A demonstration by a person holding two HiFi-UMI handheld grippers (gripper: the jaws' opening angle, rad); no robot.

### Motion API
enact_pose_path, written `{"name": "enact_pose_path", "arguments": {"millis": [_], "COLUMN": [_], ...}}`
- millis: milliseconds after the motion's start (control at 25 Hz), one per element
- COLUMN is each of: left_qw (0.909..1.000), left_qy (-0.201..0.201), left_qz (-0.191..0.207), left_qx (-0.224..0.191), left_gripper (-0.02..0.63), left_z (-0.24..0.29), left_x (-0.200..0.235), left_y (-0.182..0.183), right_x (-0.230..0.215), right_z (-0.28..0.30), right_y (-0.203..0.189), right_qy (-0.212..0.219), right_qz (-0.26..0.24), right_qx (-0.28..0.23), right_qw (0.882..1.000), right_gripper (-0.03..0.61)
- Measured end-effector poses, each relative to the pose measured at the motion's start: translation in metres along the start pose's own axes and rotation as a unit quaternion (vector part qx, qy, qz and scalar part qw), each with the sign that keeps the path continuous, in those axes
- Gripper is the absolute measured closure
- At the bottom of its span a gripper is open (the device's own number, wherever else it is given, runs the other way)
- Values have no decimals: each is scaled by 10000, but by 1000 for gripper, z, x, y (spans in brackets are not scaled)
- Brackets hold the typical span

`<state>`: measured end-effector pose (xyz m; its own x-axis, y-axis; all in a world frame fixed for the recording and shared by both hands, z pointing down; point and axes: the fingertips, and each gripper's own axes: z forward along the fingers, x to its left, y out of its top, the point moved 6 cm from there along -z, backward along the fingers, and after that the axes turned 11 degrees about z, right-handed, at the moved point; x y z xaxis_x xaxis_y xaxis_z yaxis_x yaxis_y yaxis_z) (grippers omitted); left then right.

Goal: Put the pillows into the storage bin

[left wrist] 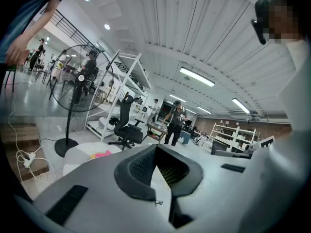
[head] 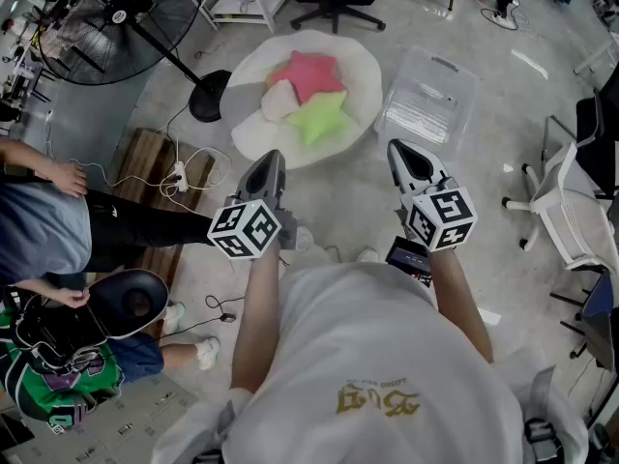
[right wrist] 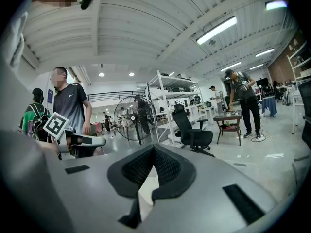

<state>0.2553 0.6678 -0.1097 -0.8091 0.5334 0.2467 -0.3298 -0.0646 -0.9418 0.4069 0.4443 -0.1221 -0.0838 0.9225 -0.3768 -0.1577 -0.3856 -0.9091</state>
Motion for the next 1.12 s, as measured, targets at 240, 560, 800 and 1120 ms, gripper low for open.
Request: {"name": "enact_pose_path", "arguments": {"millis": [240,560,800,1120], "left_qw": [9999,9998,9998,9992], "left_qy": [-10,-110,-60,42], "left_qz": [120,-74,-190,-369], "left_qx": [75,-112,4,115], "left_gripper": [600,337,222,222], "left_z": [11,30,53,91], "left_x": [-23,-24,-6,32], "left_y": [-2,-7,-12,-19], "right_x": [-21,-46,-57,-73], "right_z": [-17,-17,-3,39], "right_y": [2,0,-2,-8], "right_qy": [-41,-6,-70,-192], "right_qz": [14,146,27,64], "right_qx": [2,161,375,597], "right_qw": [10000,9998,9993,9980], "right_gripper": [568,433,275,273]}}
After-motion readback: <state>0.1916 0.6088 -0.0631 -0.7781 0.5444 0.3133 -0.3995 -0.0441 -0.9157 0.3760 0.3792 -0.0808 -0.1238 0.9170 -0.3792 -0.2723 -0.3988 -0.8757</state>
